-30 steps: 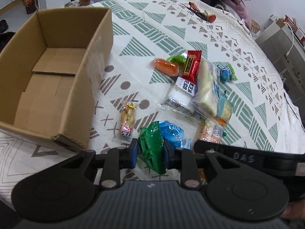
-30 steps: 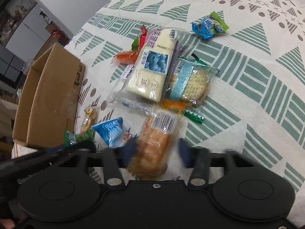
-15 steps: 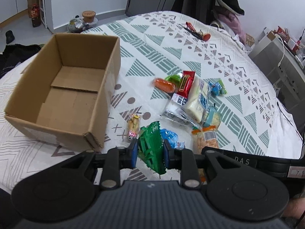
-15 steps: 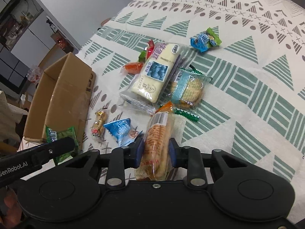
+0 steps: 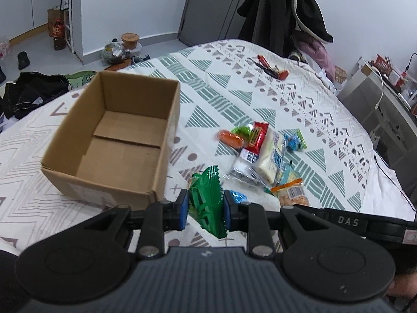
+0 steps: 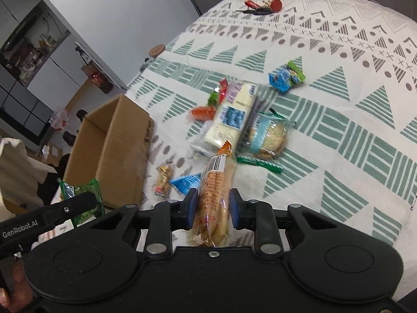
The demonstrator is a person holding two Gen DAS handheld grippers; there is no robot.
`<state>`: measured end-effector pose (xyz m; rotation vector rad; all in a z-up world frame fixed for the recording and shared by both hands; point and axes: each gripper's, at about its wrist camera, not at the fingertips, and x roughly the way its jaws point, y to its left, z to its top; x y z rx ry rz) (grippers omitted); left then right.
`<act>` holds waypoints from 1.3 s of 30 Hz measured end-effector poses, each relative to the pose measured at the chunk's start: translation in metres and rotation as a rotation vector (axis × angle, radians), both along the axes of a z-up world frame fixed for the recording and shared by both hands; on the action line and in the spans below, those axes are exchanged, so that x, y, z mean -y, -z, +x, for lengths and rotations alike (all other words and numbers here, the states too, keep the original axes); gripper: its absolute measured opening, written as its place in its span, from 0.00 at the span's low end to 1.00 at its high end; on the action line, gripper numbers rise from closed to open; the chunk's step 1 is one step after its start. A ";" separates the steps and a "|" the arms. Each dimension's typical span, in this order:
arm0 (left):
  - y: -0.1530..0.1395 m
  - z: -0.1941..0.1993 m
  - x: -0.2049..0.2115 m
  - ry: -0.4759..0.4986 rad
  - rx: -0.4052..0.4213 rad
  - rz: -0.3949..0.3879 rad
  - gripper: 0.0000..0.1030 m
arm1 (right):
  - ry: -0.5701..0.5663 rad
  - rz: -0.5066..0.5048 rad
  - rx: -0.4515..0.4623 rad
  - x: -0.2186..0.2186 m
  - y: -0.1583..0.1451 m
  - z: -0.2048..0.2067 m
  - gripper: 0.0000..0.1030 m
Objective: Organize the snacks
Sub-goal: 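Carry the green packet into the box with the left gripper while the right gripper drops the wafer roll in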
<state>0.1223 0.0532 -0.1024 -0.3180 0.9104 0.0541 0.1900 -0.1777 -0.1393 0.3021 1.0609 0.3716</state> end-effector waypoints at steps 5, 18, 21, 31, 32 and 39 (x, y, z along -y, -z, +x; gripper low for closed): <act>-0.010 -0.001 -0.018 -0.029 0.023 0.001 0.25 | -0.021 0.017 0.027 -0.018 -0.012 0.002 0.25; -0.014 0.008 -0.080 -0.141 0.046 -0.003 0.25 | -0.082 0.061 0.075 -0.072 -0.033 0.025 0.24; -0.010 0.011 -0.096 -0.168 0.038 -0.005 0.25 | -0.100 0.069 0.080 -0.086 -0.036 0.029 0.24; 0.006 0.027 -0.130 -0.224 0.006 -0.030 0.27 | -0.148 0.095 0.091 -0.129 -0.043 0.042 0.23; 0.007 0.028 -0.132 -0.240 0.002 -0.023 0.27 | -0.153 0.096 0.091 -0.133 -0.043 0.043 0.23; 0.010 0.026 -0.147 -0.273 -0.009 -0.029 0.32 | -0.179 0.115 0.081 -0.159 -0.038 0.046 0.23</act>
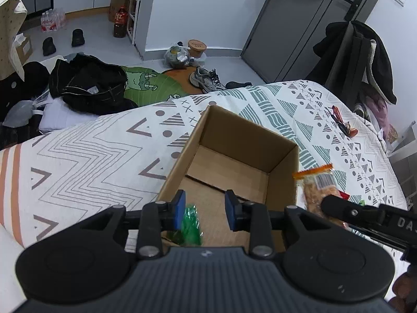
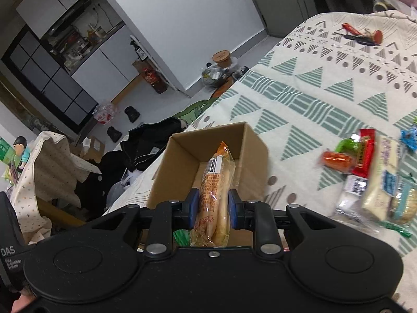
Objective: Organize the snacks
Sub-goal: 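Carry the green packet into the box with the left gripper while the right gripper drops the wafer roll in, then move both open grippers back from the box to the snack pile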
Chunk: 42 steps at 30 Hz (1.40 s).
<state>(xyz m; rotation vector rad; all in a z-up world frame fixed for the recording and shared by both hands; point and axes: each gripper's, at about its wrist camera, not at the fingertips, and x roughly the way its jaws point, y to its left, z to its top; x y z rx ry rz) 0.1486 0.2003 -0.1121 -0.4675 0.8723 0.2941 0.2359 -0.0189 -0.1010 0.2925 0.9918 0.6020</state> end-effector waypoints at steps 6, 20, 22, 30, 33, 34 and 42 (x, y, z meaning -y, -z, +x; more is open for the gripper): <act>-0.004 -0.005 -0.003 -0.006 0.003 0.022 0.54 | -0.008 0.029 -0.001 -0.009 0.000 -0.003 0.50; -0.014 -0.013 0.023 0.027 0.002 0.066 0.85 | 0.085 -0.091 0.031 0.071 -0.009 -0.018 0.65; -0.016 -0.014 0.029 0.035 0.008 0.062 0.86 | 0.099 -0.107 0.035 0.084 -0.010 -0.021 0.65; -0.027 -0.017 0.063 0.086 0.029 0.051 0.94 | 0.156 -0.124 0.052 0.130 -0.016 -0.028 0.75; -0.031 -0.017 0.077 0.110 0.030 0.051 0.94 | 0.166 -0.124 0.057 0.144 -0.018 -0.029 0.77; -0.033 -0.018 0.082 0.116 0.032 0.052 0.94 | 0.169 -0.125 0.058 0.148 -0.018 -0.029 0.77; -0.035 -0.018 0.114 0.155 0.038 0.050 0.94 | 0.191 -0.121 0.057 0.181 -0.017 -0.027 0.77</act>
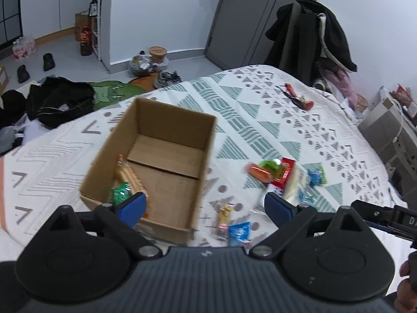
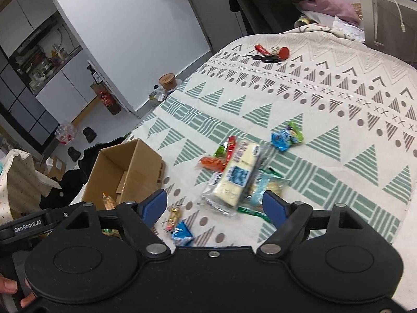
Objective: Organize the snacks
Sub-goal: 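Move both open grippers back from the box to the snack pile, then grasp the blue candy packet with the left gripper while the right gripper grasps the biscuit packet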
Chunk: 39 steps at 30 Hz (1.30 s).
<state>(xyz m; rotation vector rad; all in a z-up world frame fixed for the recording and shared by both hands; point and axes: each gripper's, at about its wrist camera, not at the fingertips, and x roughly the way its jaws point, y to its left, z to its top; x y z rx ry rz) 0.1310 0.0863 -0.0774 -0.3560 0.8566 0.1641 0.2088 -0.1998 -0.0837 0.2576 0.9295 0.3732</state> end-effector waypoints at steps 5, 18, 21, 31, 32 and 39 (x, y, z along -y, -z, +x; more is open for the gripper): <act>0.002 0.001 0.017 0.011 0.007 0.009 0.93 | 0.028 0.021 -0.012 0.016 0.012 0.003 0.77; 0.038 0.020 0.067 0.077 -0.087 0.036 0.73 | 0.077 0.055 -0.087 0.038 0.050 0.013 0.77; 0.052 0.026 0.074 0.082 -0.124 0.037 0.66 | 0.080 0.049 -0.102 0.040 0.056 0.018 0.77; 0.093 0.051 0.086 0.088 -0.221 0.017 0.43 | 0.110 0.080 -0.148 0.050 0.076 0.039 0.67; 0.098 0.054 0.086 0.086 -0.234 0.017 0.42 | 0.112 0.083 -0.157 0.050 0.079 0.041 0.65; 0.123 0.069 0.084 0.067 -0.308 0.016 0.37 | 0.087 0.094 -0.200 0.045 0.096 0.054 0.62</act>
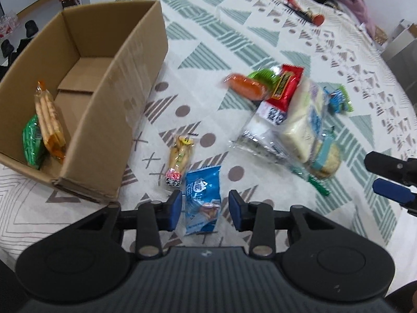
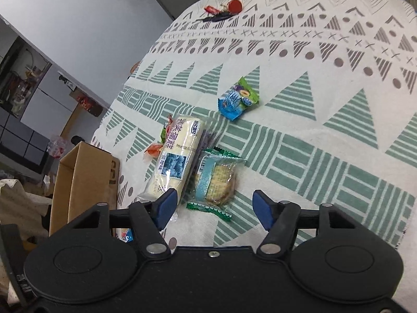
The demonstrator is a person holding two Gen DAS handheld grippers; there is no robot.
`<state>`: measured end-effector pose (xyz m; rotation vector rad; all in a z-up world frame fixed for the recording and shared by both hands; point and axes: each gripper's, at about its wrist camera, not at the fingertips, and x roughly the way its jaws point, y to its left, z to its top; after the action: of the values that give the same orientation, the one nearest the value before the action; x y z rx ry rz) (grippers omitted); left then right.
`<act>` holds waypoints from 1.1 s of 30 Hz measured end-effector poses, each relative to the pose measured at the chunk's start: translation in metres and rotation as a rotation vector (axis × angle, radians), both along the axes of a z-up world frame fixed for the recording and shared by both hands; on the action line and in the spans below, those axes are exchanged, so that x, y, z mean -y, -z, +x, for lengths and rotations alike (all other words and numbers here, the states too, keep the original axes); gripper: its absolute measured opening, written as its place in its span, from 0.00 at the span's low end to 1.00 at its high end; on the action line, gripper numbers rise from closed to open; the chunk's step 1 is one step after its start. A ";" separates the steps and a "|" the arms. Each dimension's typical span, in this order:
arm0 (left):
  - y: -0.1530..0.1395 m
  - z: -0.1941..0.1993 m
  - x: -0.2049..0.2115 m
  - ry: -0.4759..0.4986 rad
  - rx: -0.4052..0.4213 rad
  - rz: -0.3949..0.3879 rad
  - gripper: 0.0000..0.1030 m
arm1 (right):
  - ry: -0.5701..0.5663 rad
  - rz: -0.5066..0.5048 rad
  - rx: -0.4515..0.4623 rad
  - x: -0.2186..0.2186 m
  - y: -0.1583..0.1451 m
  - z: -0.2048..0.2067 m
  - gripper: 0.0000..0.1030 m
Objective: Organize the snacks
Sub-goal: 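Grasp the blue candy packet with the left gripper while the right gripper grasps the biscuit packet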
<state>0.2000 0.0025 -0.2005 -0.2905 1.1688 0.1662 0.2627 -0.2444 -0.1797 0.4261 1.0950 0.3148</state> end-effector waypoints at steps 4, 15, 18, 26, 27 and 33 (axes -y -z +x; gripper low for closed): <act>0.011 0.008 0.000 -0.010 -0.018 0.001 0.28 | -0.010 0.002 -0.023 -0.003 0.009 0.008 0.61; 0.009 0.026 0.004 -0.020 0.015 -0.042 0.25 | -0.025 -0.040 -0.041 -0.014 0.027 0.028 0.60; 0.011 0.030 0.003 -0.020 0.015 -0.047 0.25 | -0.037 -0.046 -0.046 -0.018 0.032 0.034 0.61; 0.010 0.032 -0.001 -0.018 0.012 -0.056 0.25 | -0.066 -0.118 -0.021 -0.029 0.037 0.041 0.57; 0.008 0.031 -0.001 -0.016 0.015 -0.055 0.25 | -0.064 -0.128 -0.019 -0.029 0.037 0.040 0.52; 0.000 0.022 0.000 -0.011 0.039 -0.054 0.25 | -0.002 -0.165 -0.034 -0.013 0.032 0.027 0.41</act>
<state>0.2222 0.0027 -0.2010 -0.3465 1.1345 0.1384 0.2901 -0.2313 -0.2116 0.2841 1.1449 0.2175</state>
